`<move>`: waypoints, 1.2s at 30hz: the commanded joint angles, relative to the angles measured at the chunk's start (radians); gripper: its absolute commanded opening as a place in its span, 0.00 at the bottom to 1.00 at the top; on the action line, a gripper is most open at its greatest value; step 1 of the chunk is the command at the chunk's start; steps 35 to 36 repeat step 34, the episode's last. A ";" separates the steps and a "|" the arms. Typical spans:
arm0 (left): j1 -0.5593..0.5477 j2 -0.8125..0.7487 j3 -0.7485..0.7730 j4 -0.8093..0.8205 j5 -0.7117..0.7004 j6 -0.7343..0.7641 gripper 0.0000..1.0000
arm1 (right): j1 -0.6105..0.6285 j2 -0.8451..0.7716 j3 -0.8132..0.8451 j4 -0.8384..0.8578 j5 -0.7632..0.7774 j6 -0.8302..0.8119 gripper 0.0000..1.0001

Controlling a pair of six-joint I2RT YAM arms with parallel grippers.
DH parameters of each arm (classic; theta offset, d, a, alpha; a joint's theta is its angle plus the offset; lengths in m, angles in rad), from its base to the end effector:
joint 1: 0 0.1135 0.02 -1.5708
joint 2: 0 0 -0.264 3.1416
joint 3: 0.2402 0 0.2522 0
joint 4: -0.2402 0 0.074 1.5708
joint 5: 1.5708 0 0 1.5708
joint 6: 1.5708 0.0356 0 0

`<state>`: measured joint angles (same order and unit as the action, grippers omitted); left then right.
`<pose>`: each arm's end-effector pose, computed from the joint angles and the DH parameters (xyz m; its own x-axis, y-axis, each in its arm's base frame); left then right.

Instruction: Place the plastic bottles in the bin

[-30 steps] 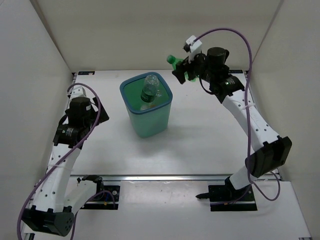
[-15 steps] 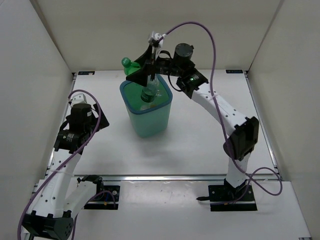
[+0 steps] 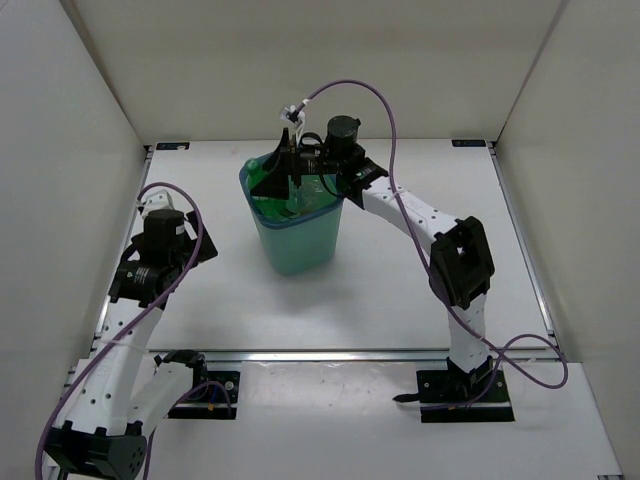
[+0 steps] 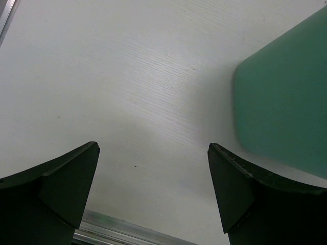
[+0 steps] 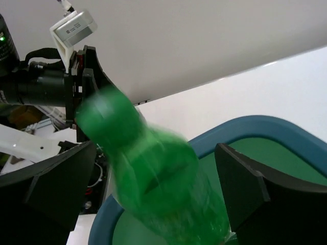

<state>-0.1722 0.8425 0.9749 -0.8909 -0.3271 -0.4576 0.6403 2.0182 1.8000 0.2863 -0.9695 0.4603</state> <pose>0.1570 -0.0157 0.3282 -0.5781 -0.3241 -0.7488 -0.3599 0.9249 -0.1224 0.3676 0.3105 0.3635 -0.3943 0.0196 -0.9188 -0.9181 -0.0520 0.3929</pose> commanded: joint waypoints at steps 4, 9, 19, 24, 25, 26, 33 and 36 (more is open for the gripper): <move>-0.006 0.012 0.033 -0.006 -0.006 -0.001 0.98 | -0.010 -0.111 0.024 0.005 0.046 -0.069 1.00; -0.001 0.015 0.038 0.009 0.020 -0.006 0.99 | -0.074 -0.209 -0.020 -0.085 0.195 -0.084 1.00; -0.001 0.067 0.059 0.004 0.033 -0.027 0.99 | -0.338 -0.337 0.019 -0.851 0.675 -0.172 0.99; 0.022 0.134 0.096 -0.029 0.010 -0.055 0.98 | -0.549 -0.386 -0.109 -1.159 0.853 -0.183 0.99; 0.031 0.156 0.097 -0.034 -0.001 -0.056 0.99 | -0.586 -0.395 -0.166 -1.185 0.882 -0.157 0.99; 0.034 0.164 0.107 -0.042 -0.004 -0.056 0.99 | -0.602 -0.447 -0.198 -1.182 0.888 -0.157 0.99; 0.065 0.234 0.163 -0.014 0.011 -0.039 0.98 | -0.723 -0.694 -0.445 -1.082 0.917 -0.192 0.99; 0.072 0.242 0.165 -0.014 0.011 -0.044 0.99 | -0.728 -0.699 -0.462 -1.092 0.952 -0.192 0.99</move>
